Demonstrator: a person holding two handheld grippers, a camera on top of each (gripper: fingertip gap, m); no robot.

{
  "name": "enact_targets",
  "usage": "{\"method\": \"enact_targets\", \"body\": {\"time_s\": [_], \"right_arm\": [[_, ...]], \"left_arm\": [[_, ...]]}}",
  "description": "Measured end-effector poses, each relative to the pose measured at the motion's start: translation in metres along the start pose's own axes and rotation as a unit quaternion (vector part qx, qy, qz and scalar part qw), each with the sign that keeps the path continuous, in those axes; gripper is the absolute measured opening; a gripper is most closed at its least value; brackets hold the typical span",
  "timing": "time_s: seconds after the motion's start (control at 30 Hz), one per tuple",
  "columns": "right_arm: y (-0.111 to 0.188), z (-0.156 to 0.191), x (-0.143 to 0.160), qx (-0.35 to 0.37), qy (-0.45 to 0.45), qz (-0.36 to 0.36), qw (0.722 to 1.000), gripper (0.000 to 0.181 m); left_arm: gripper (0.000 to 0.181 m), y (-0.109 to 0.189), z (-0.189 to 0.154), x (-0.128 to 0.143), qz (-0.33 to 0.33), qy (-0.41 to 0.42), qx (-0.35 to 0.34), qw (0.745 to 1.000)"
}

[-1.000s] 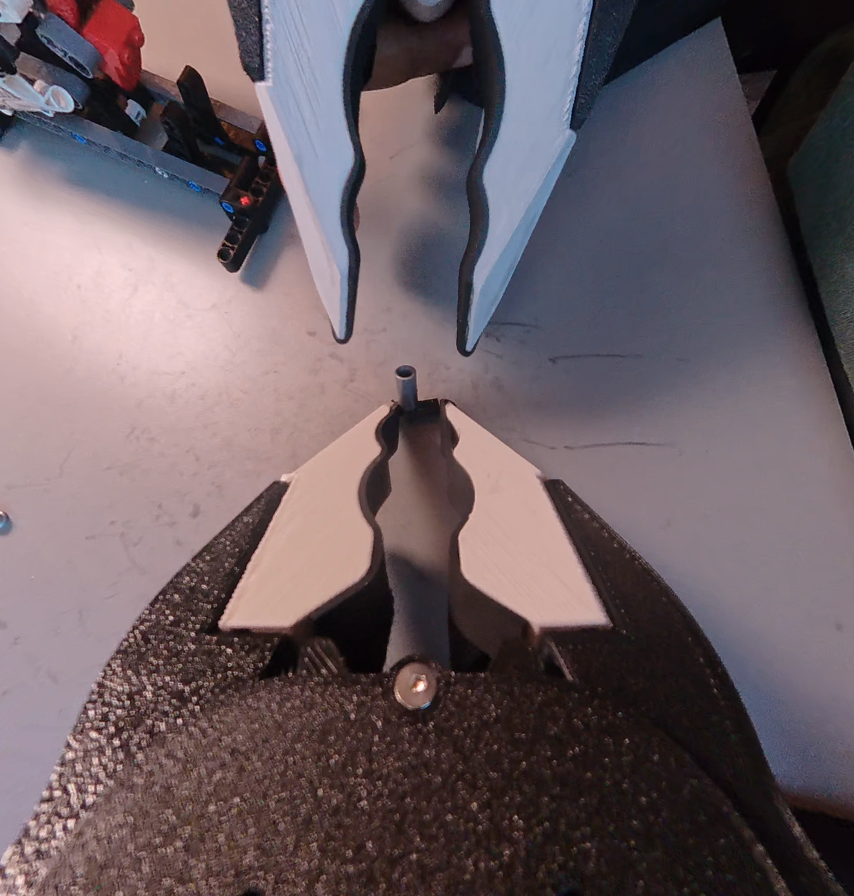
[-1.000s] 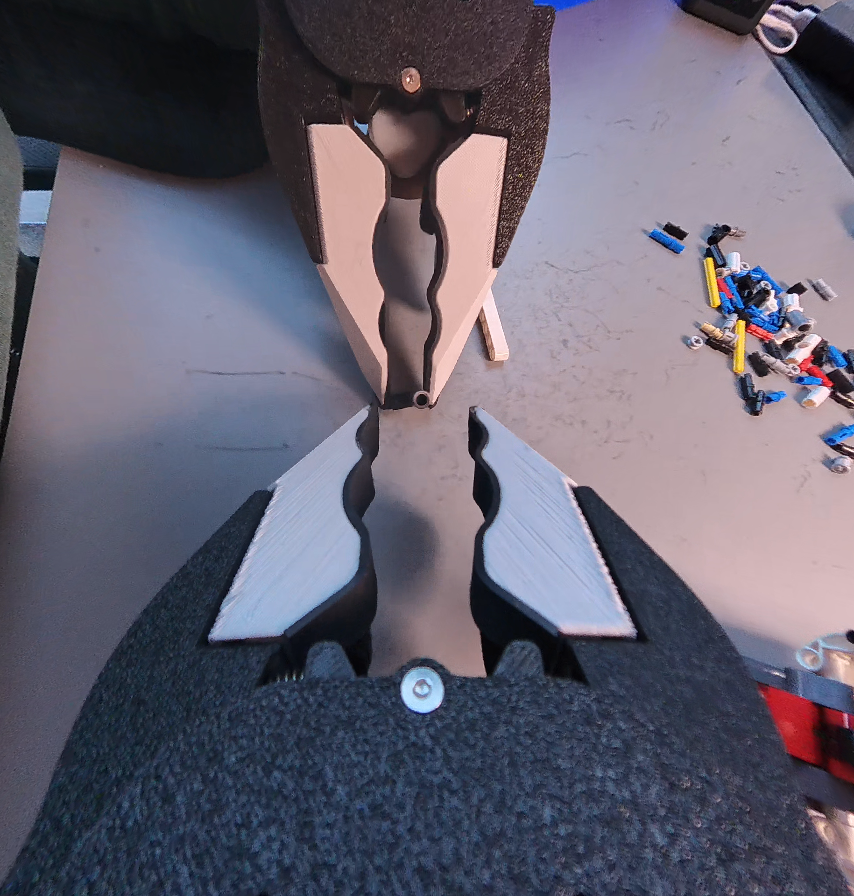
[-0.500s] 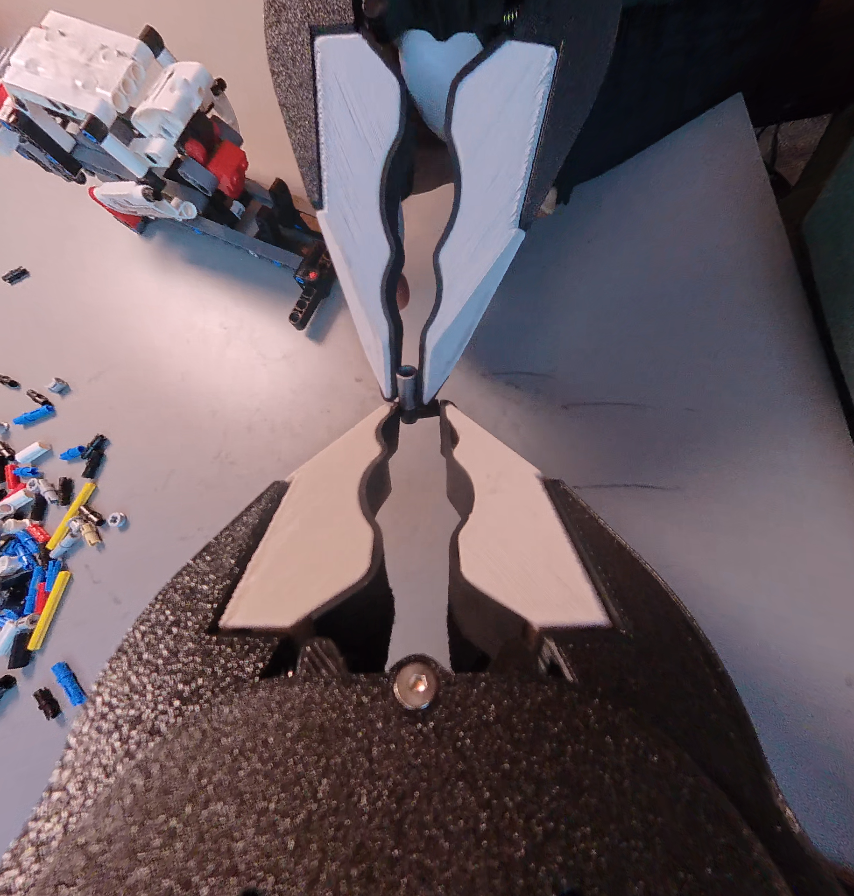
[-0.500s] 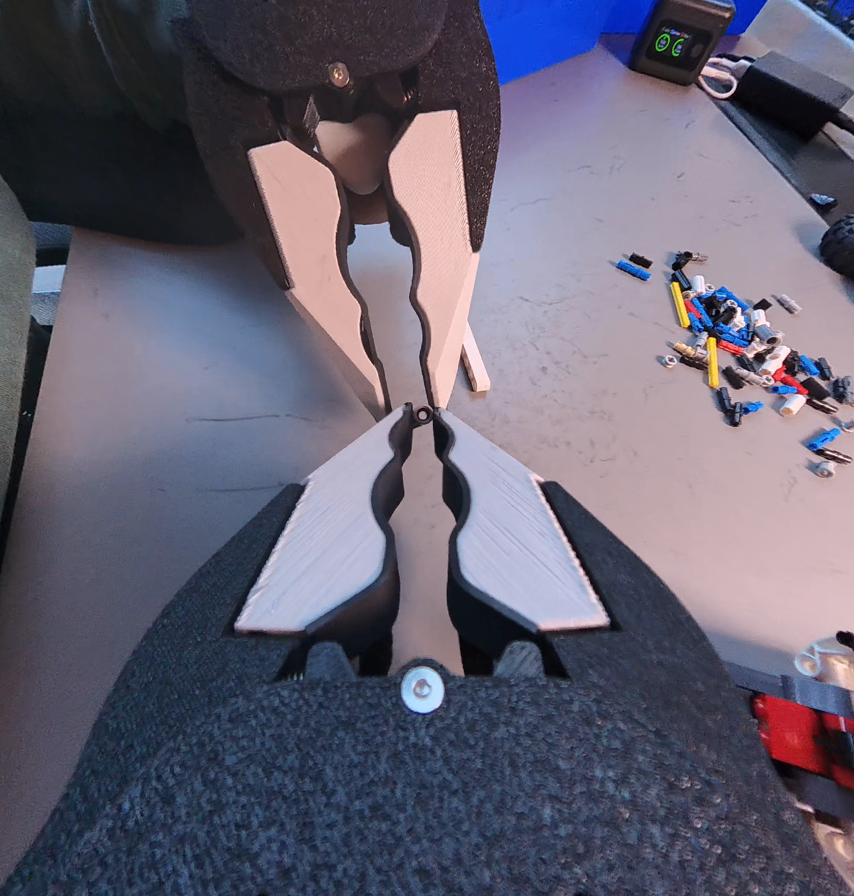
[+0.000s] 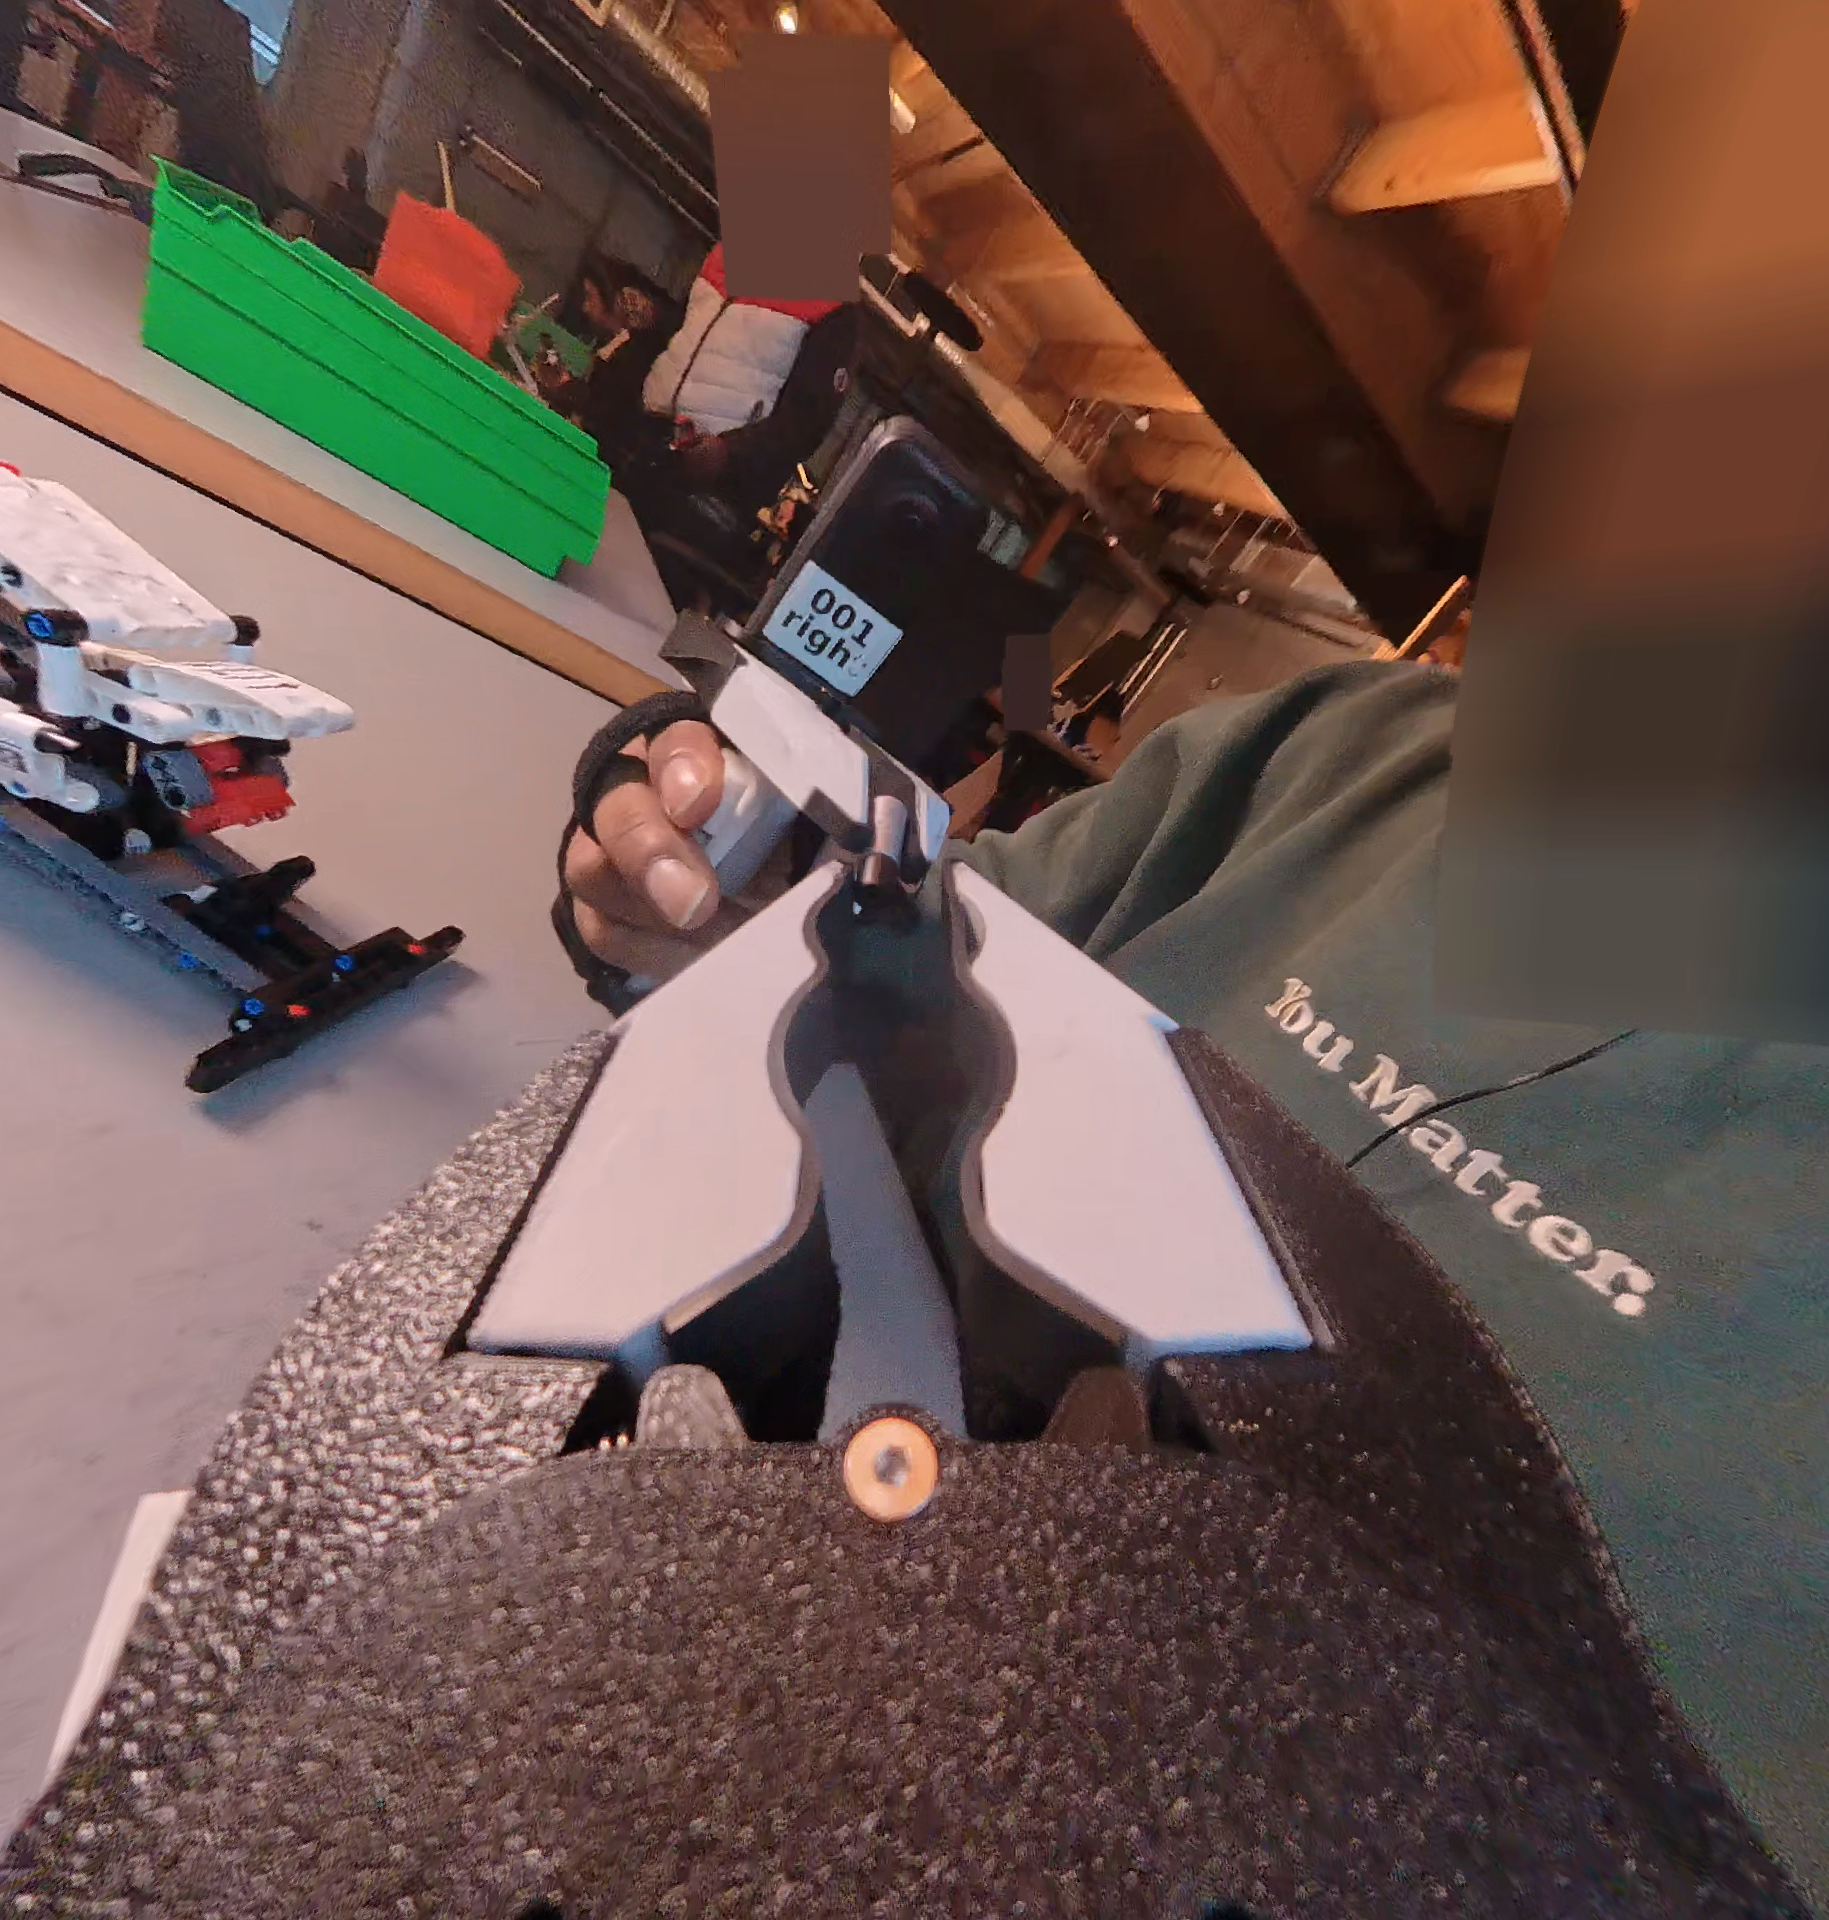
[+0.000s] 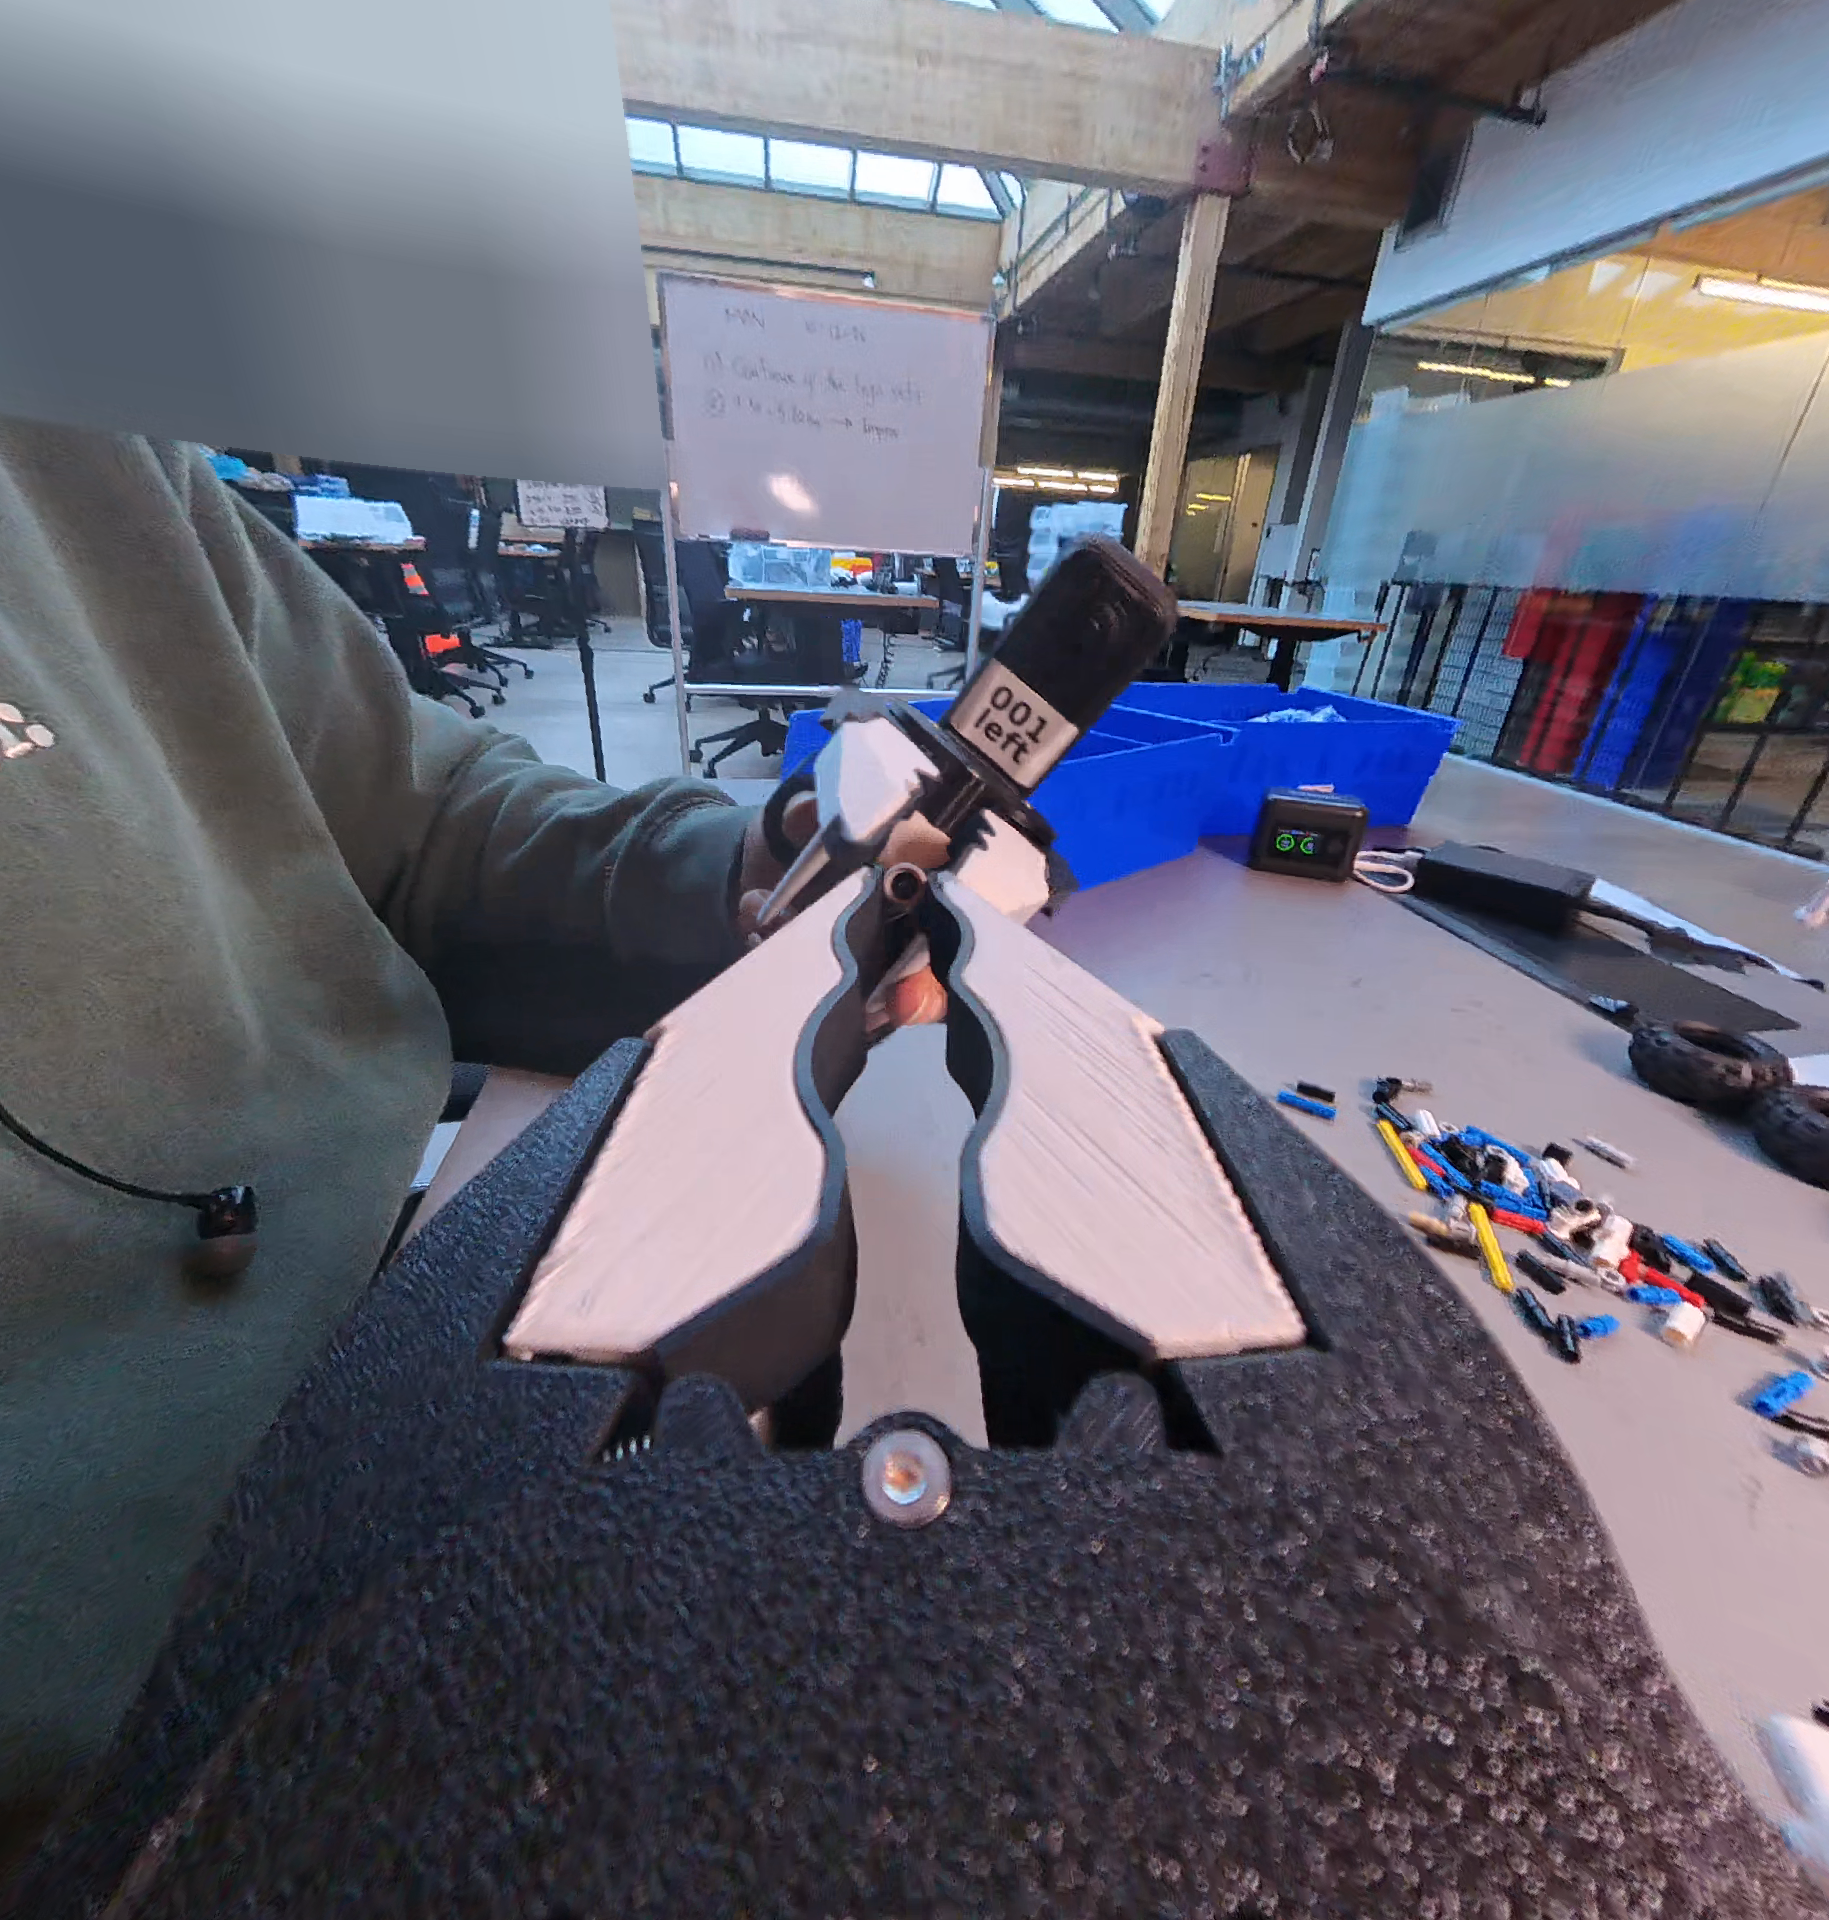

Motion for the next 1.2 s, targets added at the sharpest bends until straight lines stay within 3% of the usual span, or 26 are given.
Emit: {"method": "enact_targets", "body": {"time_s": [0.07, 0.3, 0.4, 0.5, 0.57, 0.63, 0.7, 0.83, 0.9, 1.0, 1.1, 1.2], "right_arm": [[-0.001, 0.002, -0.001, -0.003, 0.008, -0.005, 1.000, 0.007], [-0.001, 0.005, -0.002, 0.004, 0.045, 0.000, 0.999, 0.007], [0.002, 0.002, -0.003, -0.006, 0.041, 0.005, 0.999, 0.006], [0.045, -0.027, -0.028, 0.036, -0.036, -0.129, 0.990, 0.006], [0.057, -0.030, -0.030, 0.070, 0.021, -0.080, 0.994, 0.006], [0.049, -0.028, -0.024, 0.064, 0.007, -0.064, 0.996, 0.006], [0.039, -0.032, -0.019, 0.075, 0.022, -0.007, 0.997, 0.006], [0.012, -0.070, -0.023, 0.065, 0.077, 0.202, 0.974, 0.007], [-0.015, -0.100, -0.019, 0.039, 0.096, 0.327, 0.939, 0.007], [-0.063, -0.142, 0.011, -0.027, 0.088, 0.473, 0.876, 0.007], [-0.098, -0.172, 0.060, -0.085, 0.082, 0.569, 0.814, 0.007], [-0.113, -0.186, 0.101, -0.119, 0.054, 0.620, 0.774, 0.008]], "left_arm": [[0.008, 0.000, 0.002, 0.001, -0.008, 0.026, 0.014, 1.000], [0.007, 0.002, 0.004, 0.002, -0.010, 0.069, 0.032, 0.997], [0.006, 0.001, -0.002, -0.001, 0.004, 0.019, -0.012, 1.000], [0.005, 0.028, -0.009, -0.014, -0.038, -0.030, -0.067, 0.997], [0.006, 0.042, -0.014, -0.017, -0.050, -0.047, -0.083, 0.994], [0.006, 0.041, -0.016, -0.017, -0.049, -0.057, -0.082, 0.994], [0.007, 0.039, -0.016, -0.018, -0.046, -0.058, -0.082, 0.994], [0.008, 0.046, -0.011, -0.019, -0.059, -0.058, -0.106, 0.991], [0.007, 0.052, -0.002, -0.019, -0.071, -0.064, -0.161, 0.982], [0.007, 0.065, 0.012, -0.020, -0.113, -0.064, -0.231, 0.964], [0.007, 0.077, 0.021, -0.016, -0.149, -0.063, -0.273, 0.948], [0.007, 0.083, 0.022, -0.014, -0.161, -0.058, -0.281, 0.944]]}}
Point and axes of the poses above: each gripper's, where its closed fingertips meet, y back along the fingers, x out of its underside, z = x × y across the jaws, the point moved 10 cm from there along y, back along the fingers, and after that the axes turned 14 degrees about y, right-handed, at the moved point
